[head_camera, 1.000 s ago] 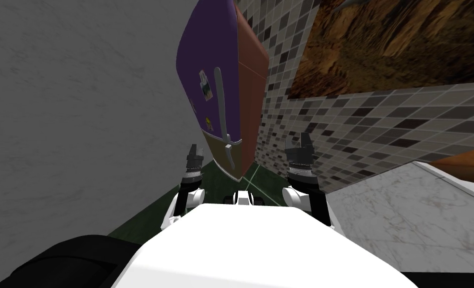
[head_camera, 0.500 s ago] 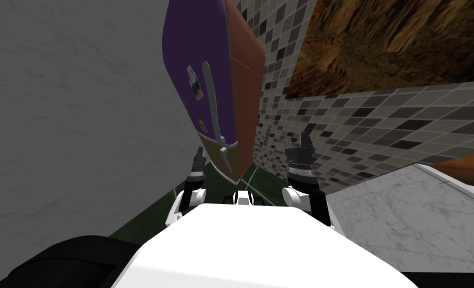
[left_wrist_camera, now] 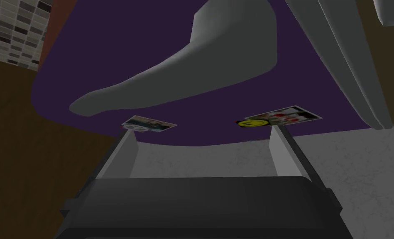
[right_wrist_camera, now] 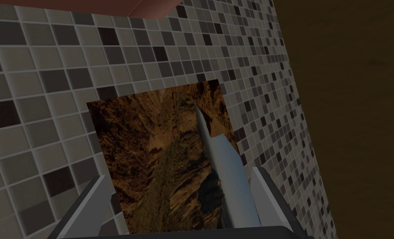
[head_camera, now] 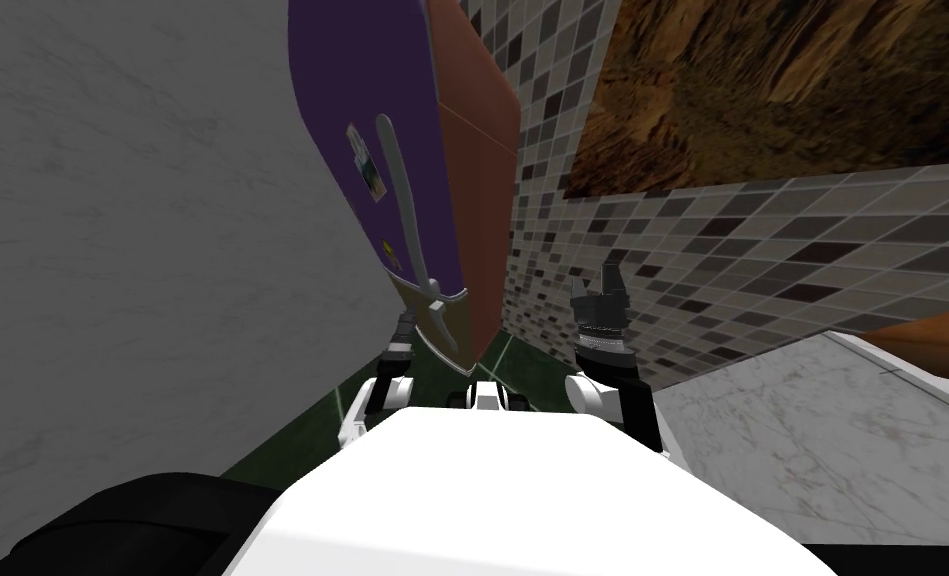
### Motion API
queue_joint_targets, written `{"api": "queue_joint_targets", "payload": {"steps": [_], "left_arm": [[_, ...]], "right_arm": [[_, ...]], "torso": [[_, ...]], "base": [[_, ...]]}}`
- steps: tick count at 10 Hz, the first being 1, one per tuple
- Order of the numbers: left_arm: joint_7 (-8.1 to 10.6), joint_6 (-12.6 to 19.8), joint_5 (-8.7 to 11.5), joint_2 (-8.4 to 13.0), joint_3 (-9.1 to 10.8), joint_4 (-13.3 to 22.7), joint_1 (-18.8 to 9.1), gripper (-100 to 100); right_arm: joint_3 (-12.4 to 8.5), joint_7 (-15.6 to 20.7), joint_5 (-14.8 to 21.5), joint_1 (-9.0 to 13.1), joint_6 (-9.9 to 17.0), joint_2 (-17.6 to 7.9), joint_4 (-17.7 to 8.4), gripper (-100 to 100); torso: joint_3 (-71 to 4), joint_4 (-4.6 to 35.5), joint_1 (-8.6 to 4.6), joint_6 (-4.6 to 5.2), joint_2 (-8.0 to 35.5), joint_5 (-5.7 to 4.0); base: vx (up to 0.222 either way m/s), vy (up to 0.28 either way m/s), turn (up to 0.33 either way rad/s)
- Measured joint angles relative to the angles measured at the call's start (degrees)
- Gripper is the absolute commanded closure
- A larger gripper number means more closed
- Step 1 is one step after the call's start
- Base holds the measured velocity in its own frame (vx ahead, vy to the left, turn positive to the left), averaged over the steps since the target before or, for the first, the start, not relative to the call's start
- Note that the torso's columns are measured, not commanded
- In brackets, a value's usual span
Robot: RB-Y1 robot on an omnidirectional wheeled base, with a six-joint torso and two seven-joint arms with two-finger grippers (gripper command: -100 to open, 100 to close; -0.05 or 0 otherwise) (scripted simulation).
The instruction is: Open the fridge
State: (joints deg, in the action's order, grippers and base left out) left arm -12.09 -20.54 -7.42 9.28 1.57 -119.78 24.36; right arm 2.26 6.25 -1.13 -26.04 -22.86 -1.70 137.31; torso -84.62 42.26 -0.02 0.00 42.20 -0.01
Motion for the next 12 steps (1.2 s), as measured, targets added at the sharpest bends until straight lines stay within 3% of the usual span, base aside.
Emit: {"api": "queue_joint_targets", "payload": {"steps": [3, 7, 8, 12], "left_arm": [[-1.94, 0.8, -2.5, 2.1, -0.14, 3.9, -1.2, -100], [-1.69, 3.3, -2.4, 2.9, 0.04, 1.1, -0.6, -100], [-1.64, 3.5, -2.3, 2.9, 0.06, 1.0, -0.6, 100], [-1.64, 1.6, -2.3, 3.0, -0.25, 3.5, -1.1, 100]], "right_arm": [[0.0, 0.0, 0.0, 0.0, 0.0, 0.0, 0.0, 0], [0.0, 0.0, 0.0, 0.0, 0.0, 0.0, 0.0, 0], [0.0, 0.0, 0.0, 0.0, 0.0, 0.0, 0.0, 0], [0.0, 0.0, 0.0, 0.0, 0.0, 0.0, 0.0, 0]], "torso": [[0.1, 0.0, 0.06, -0.01, 0.1, 0.02], [0.0, 0.0, 0.04, -0.01, 0.0, 0.01], [0.1, 0.0, 0.02, -0.01, 0.1, 0.01], [0.1, 0.2, 0.3, 0.05, 0.3, 0.01]], "base": [[0.085, -0.045, -0.038], [0.056, -0.003, -0.014], [-0.047, -0.005, 0.021], [-0.078, 0.072, -0.061]]}}
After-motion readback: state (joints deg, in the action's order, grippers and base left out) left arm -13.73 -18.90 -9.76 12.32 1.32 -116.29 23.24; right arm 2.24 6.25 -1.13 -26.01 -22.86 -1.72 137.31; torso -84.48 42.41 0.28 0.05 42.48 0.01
